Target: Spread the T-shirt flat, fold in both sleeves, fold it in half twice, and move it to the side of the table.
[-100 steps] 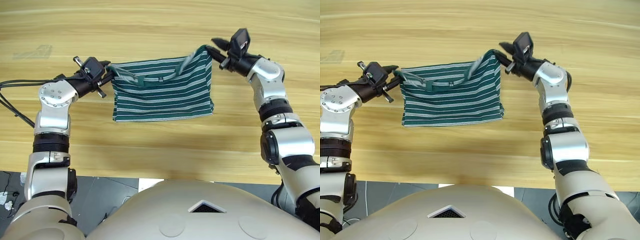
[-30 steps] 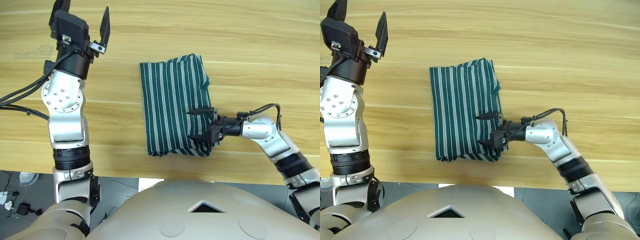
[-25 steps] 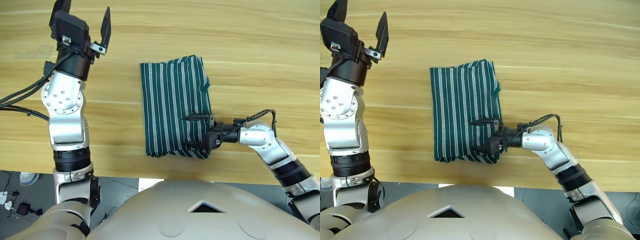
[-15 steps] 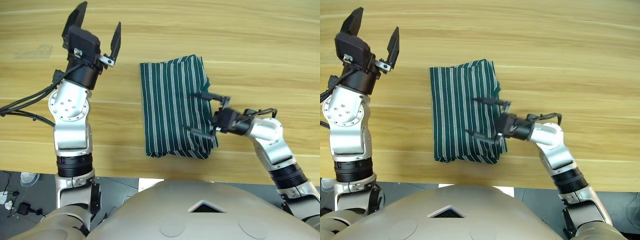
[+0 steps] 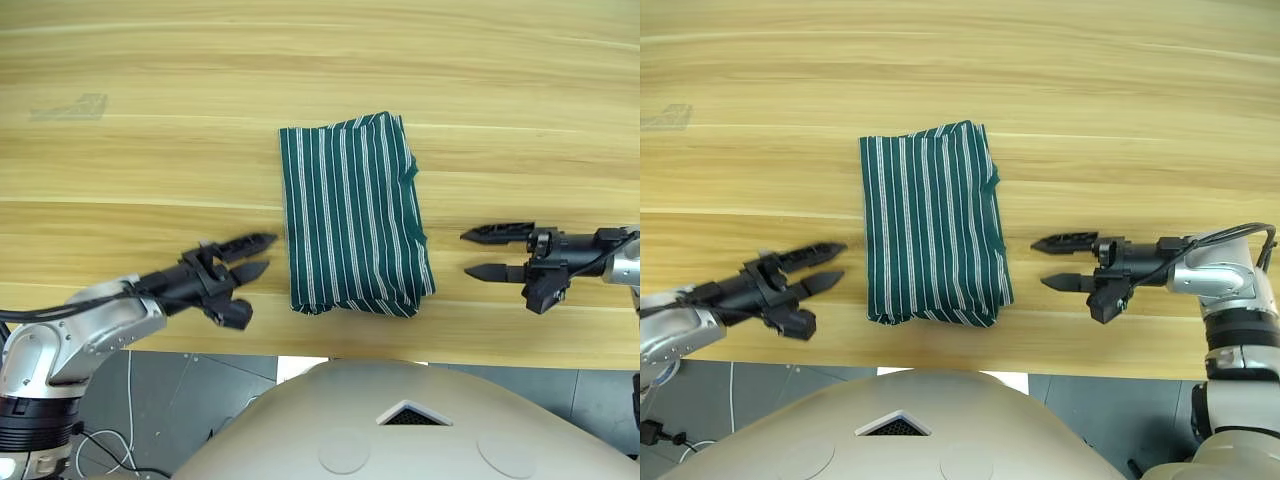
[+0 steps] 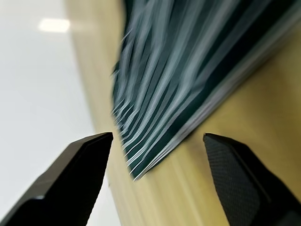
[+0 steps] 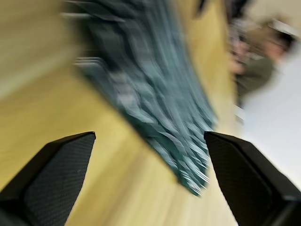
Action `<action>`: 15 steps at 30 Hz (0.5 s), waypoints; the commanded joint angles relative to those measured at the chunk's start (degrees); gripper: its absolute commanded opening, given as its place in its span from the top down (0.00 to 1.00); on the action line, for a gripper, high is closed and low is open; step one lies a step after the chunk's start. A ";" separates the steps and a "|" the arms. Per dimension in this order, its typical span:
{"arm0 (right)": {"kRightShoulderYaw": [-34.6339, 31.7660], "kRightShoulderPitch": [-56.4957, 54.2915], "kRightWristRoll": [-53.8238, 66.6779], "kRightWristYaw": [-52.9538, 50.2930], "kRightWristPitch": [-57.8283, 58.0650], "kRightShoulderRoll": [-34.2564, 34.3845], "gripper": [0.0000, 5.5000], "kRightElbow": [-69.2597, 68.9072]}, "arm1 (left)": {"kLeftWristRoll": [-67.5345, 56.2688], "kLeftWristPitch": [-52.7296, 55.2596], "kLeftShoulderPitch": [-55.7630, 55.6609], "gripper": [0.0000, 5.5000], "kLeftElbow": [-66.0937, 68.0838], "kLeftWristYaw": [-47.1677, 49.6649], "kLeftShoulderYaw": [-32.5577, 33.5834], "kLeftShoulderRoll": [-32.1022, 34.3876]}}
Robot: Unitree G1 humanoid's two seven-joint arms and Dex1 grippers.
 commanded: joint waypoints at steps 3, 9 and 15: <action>5.20 -3.46 -9.16 -6.91 -1.69 -3.09 0.22 1.09 | 6.64 -6.46 1.06 0.35 3.47 5.51 -2.93 0.61; 13.58 -9.23 -8.06 -12.21 3.10 0.77 0.22 -0.04 | 10.84 -7.85 -6.02 0.35 8.92 8.88 -10.27 -2.05; 19.58 -12.58 -10.13 -15.70 2.68 3.53 0.22 4.84 | 11.81 -10.36 -13.50 0.35 13.39 9.72 -16.44 -1.47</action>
